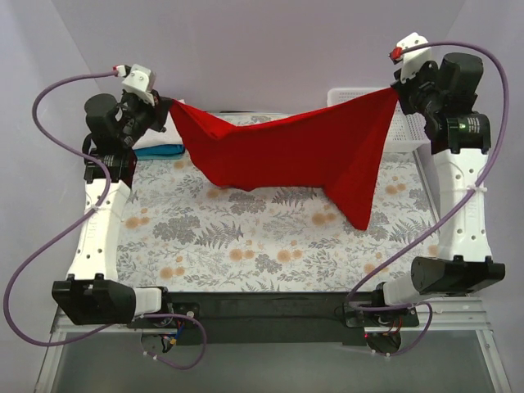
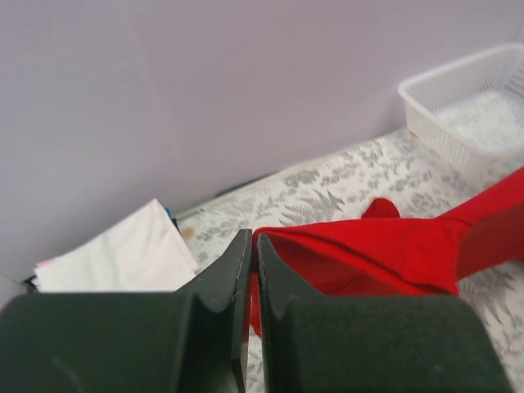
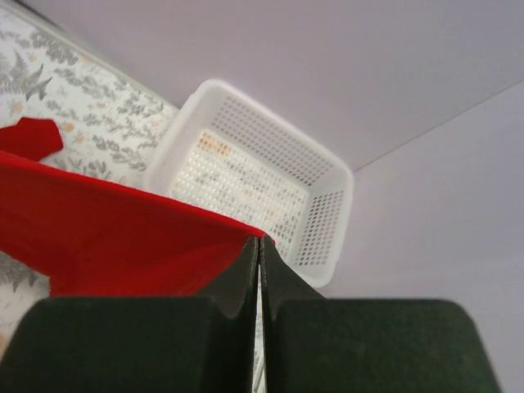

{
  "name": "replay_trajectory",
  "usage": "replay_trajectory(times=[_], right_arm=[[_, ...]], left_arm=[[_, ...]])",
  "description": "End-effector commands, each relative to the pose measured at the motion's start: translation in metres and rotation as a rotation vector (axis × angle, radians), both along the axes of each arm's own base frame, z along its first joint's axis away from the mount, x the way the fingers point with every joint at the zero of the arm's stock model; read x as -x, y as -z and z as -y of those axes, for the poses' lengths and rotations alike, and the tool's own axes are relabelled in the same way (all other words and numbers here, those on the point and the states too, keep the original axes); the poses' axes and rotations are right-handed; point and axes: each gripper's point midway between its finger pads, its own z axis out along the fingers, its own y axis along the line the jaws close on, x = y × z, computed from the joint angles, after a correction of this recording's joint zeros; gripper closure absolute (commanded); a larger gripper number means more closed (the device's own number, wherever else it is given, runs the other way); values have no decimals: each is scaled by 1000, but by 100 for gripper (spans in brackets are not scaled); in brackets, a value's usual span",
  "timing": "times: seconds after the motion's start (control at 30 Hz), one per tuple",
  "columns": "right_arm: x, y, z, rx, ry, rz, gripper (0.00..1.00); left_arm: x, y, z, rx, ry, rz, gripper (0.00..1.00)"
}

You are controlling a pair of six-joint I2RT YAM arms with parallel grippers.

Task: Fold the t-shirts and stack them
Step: Flatten the tshirt out

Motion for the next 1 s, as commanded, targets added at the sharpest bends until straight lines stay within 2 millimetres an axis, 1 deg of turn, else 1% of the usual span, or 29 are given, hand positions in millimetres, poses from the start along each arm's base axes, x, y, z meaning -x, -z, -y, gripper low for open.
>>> replay_trajectory(times=[0.0,0.03,0.07,0.1,0.17,0.2,0.27,0.3,0.33,0.37,0.4,0.43,0.5,0.53,0.57,0.6,0.67,0.7,0.73,0.8,0.83,0.87,0.9,0.97], right_arm=[[30,-79,7,-19,46,247,99],[48,-96,8,-24,55,294,99],[57,-106,9,-25,59,333,99],[78,-118,10,-28,62,377,99],[99,-128,10,-21,56,424,99],[119,-134,9,-17,51,460,99],[140,-143,10,0,47,503,99],[151,-148,10,5,47,528,99],[171,-160,12,10,55,575,99],[182,-168,12,15,57,604,99],[200,-178,12,17,58,645,99],[213,-189,12,19,54,683,99],[237,-203,11,6,52,738,99],[246,-209,11,1,49,760,99],[257,-218,11,-5,48,791,99],[264,-222,10,-13,46,807,99],[273,-231,11,-12,48,834,99],[270,-232,11,-4,47,835,99],[266,-231,10,-1,43,828,99],[247,-218,9,14,36,783,99],[238,-211,7,23,24,760,99],[228,-202,5,29,13,735,99],[206,-176,3,38,-2,666,99],[189,-150,-4,47,-43,607,99]], left_arm=[[34,-86,-21,30,-89,237,100],[40,-94,-26,32,-116,264,100],[58,-112,-27,35,-125,317,100],[67,-121,-30,42,-142,345,100],[86,-139,-36,73,-187,388,100],[108,-154,-40,87,-215,442,100],[127,-166,-51,112,-277,492,100],[151,-179,-53,121,-289,552,100],[160,-185,-55,127,-303,576,100],[173,-192,-56,126,-310,606,100],[191,-200,-55,107,-312,647,100],[205,-207,-55,102,-312,677,100],[225,-216,-56,86,-324,720,100],[243,-225,-56,83,-330,762,100],[250,-230,-57,77,-337,783,100],[255,-233,-61,59,-360,796,100],[265,-245,-63,42,-379,829,100],[266,-248,-65,32,-393,830,100],[266,-250,-66,11,-403,834,100],[252,-246,-67,-28,-405,809,100],[245,-241,-65,-56,-396,799,100],[227,-225,-65,-79,-388,747,100],[217,-215,-63,-99,-373,719,100],[197,-188,-56,-137,-329,661,100]])
